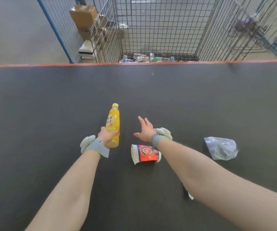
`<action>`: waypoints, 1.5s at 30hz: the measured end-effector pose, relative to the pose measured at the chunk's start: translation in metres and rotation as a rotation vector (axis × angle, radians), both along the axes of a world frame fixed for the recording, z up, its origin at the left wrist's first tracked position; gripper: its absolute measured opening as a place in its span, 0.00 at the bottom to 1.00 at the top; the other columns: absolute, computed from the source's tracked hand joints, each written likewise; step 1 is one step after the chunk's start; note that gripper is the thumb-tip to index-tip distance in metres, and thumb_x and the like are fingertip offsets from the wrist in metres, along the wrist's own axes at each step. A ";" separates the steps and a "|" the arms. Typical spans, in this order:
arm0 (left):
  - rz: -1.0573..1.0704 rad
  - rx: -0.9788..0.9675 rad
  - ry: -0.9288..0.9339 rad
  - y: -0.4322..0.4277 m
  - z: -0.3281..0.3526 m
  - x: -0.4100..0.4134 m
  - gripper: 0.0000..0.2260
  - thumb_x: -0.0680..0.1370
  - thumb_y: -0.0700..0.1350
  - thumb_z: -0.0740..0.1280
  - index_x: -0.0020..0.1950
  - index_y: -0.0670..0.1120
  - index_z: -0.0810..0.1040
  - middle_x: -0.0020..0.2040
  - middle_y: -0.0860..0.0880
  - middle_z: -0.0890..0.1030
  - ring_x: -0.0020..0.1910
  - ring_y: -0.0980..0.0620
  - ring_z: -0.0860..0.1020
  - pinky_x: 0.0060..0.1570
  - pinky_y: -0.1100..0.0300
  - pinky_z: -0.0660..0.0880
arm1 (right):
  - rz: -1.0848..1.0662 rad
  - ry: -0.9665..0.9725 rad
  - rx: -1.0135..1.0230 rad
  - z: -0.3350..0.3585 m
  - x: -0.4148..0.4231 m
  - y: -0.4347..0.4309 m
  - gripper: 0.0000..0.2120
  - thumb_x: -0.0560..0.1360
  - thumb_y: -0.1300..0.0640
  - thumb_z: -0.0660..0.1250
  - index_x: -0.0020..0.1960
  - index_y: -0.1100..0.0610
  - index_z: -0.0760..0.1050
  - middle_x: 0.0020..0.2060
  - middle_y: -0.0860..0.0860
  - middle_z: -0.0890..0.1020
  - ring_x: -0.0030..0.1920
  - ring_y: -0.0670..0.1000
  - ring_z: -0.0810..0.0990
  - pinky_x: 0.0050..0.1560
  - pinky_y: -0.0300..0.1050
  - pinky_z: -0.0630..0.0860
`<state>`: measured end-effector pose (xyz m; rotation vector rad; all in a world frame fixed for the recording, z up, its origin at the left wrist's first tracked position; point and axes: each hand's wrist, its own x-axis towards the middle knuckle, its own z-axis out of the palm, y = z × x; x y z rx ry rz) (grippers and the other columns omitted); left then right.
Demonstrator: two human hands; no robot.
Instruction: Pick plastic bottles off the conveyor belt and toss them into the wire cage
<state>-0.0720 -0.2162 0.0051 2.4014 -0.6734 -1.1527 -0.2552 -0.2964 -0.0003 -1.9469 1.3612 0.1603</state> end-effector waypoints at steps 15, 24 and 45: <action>0.117 -0.407 0.418 -0.320 0.071 0.018 0.39 0.79 0.54 0.65 0.79 0.42 0.45 0.76 0.41 0.60 0.69 0.45 0.70 0.53 0.60 0.78 | -0.351 -0.376 -0.090 0.033 0.076 -0.272 0.36 0.79 0.55 0.64 0.79 0.53 0.46 0.76 0.58 0.56 0.75 0.60 0.58 0.74 0.53 0.56; -0.257 0.078 -0.093 -0.178 0.029 -0.004 0.41 0.78 0.58 0.64 0.79 0.43 0.43 0.77 0.41 0.57 0.75 0.41 0.60 0.73 0.47 0.60 | -0.118 -0.015 0.042 0.017 0.036 -0.155 0.42 0.78 0.47 0.65 0.79 0.46 0.39 0.78 0.55 0.43 0.78 0.60 0.49 0.76 0.55 0.51; -0.410 0.166 -0.091 0.101 -0.006 -0.053 0.32 0.81 0.50 0.62 0.79 0.43 0.49 0.77 0.40 0.57 0.75 0.42 0.60 0.73 0.51 0.58 | -0.058 0.402 0.131 -0.035 -0.064 0.080 0.43 0.75 0.37 0.61 0.78 0.41 0.36 0.78 0.49 0.35 0.78 0.57 0.41 0.73 0.64 0.55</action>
